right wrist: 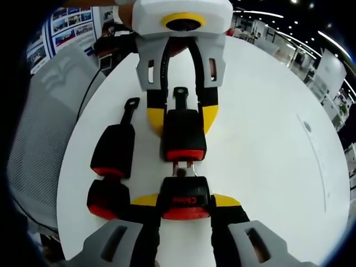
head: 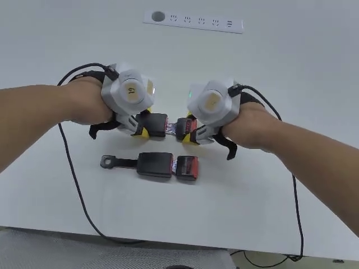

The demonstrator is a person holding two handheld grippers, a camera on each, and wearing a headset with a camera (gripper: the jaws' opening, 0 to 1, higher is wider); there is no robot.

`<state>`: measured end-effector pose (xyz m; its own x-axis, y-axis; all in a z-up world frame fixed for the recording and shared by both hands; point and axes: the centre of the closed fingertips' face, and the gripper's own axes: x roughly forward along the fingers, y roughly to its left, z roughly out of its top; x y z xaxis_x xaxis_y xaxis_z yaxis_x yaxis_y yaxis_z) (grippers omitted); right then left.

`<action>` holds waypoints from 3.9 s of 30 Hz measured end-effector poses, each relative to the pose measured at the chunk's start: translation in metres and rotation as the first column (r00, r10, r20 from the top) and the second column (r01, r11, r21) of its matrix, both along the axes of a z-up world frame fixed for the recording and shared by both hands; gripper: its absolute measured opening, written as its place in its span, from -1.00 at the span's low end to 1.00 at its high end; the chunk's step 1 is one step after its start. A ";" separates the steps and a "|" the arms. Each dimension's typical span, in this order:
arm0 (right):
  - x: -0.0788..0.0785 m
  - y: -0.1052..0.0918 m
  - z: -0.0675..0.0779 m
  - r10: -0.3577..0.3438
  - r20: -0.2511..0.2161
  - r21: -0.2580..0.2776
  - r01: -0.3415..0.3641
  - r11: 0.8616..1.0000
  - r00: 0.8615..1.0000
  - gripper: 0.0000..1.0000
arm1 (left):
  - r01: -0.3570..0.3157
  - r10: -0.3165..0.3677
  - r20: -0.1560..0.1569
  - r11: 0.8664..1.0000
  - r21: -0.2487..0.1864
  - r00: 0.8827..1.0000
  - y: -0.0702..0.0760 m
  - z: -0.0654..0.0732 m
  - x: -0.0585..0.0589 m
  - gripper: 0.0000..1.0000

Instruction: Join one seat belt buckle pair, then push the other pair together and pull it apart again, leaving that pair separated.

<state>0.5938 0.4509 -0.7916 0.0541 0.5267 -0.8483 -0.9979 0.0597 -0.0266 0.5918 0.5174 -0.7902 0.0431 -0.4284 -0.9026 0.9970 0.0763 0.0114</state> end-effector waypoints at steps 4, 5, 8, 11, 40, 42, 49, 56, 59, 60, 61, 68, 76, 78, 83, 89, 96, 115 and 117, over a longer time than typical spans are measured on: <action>-0.001 -0.005 0.001 -0.036 -0.035 0.016 0.036 0.999 0.999 -0.37 | -0.003 0.003 -0.002 1.000 -0.001 1.000 -0.001 0.001 0.000 -0.34; -0.001 -0.010 0.001 -0.037 -0.031 0.009 0.038 0.999 0.999 -0.36 | -0.004 0.004 -0.003 1.000 0.001 1.000 -0.001 0.002 0.000 -0.34; 0.001 -0.021 -0.001 -0.045 -0.027 -0.003 0.045 0.999 0.999 -0.36 | -0.005 0.005 -0.002 1.000 0.006 1.000 -0.002 0.002 0.000 -0.34; 0.001 -0.037 -0.002 -0.061 -0.020 -0.017 0.061 0.998 0.998 -0.36 | -0.007 0.007 -0.002 1.000 0.004 1.000 -0.002 0.004 -0.001 -0.34; -0.001 -0.124 0.001 -0.090 0.054 -0.123 0.096 0.988 0.994 -0.25 | -0.104 0.104 -0.009 0.994 -0.019 0.995 0.005 0.000 0.008 -0.30; -0.004 -0.122 0.002 -0.089 0.058 -0.126 0.096 0.987 0.994 -0.29 | -0.102 0.102 -0.006 0.995 -0.018 0.995 0.006 -0.001 0.007 -0.28; -0.005 -0.120 0.009 -0.127 0.083 -0.098 0.135 0.986 0.988 -0.27 | -0.117 0.118 0.025 0.993 -0.026 0.993 0.006 0.009 0.002 -0.08; -0.011 -0.119 0.035 -0.195 0.091 -0.021 0.198 0.980 0.977 -0.21 | -0.167 0.172 0.062 0.983 -0.075 0.983 0.008 0.036 0.000 -0.06; -0.019 -0.119 0.040 -0.220 0.090 0.002 0.221 0.975 0.971 -0.18 | -0.201 0.208 0.066 0.974 -0.102 0.976 0.010 0.047 -0.013 0.00; -0.024 -0.118 0.043 -0.239 0.078 0.016 0.239 0.971 0.968 -0.18 | -0.226 0.234 0.076 0.969 -0.102 0.969 0.017 0.046 -0.015 0.05; -0.029 -0.118 0.045 -0.261 0.062 0.025 0.260 0.965 0.963 -0.18 | -0.247 0.255 0.080 0.964 -0.098 0.964 0.022 0.046 -0.018 0.12; -0.051 -0.115 0.057 -0.319 0.097 0.087 0.311 0.946 0.943 0.04 | -0.333 0.344 0.090 0.935 -0.125 0.934 0.053 0.054 -0.053 0.39; -0.070 -0.113 0.067 -0.429 0.109 0.164 0.410 0.898 0.897 0.57 | -0.480 0.500 0.054 0.852 -0.210 0.864 0.077 0.078 -0.089 0.63; -0.080 -0.114 0.069 -0.433 0.119 0.167 0.412 0.896 0.893 0.58 | -0.504 0.523 0.040 0.837 -0.215 0.851 0.085 0.078 -0.096 0.66; -0.091 -0.121 0.071 -0.487 0.097 0.185 0.465 0.866 0.868 0.66 | -0.569 0.588 0.000 0.783 -0.250 0.809 0.091 0.083 -0.111 0.80; -0.100 -0.129 0.071 -0.525 0.102 0.203 0.499 0.842 0.845 0.92 | -0.596 0.618 0.005 0.760 -0.261 0.786 0.100 0.080 -0.123 0.98; -0.103 -0.142 0.079 -0.575 0.113 0.225 0.543 0.809 0.810 0.99 | -0.648 0.680 0.001 0.700 -0.302 0.734 0.108 0.088 -0.128 1.00; -0.111 -0.138 0.089 -0.583 0.105 0.254 0.545 0.799 0.806 0.99 | -0.665 0.701 0.010 0.680 -0.309 0.713 0.115 0.090 -0.135 1.00; -0.112 -0.137 0.089 -0.585 0.103 0.257 0.546 0.797 0.805 0.99 | -0.667 0.704 0.008 0.676 -0.312 0.710 0.115 0.091 -0.136 1.00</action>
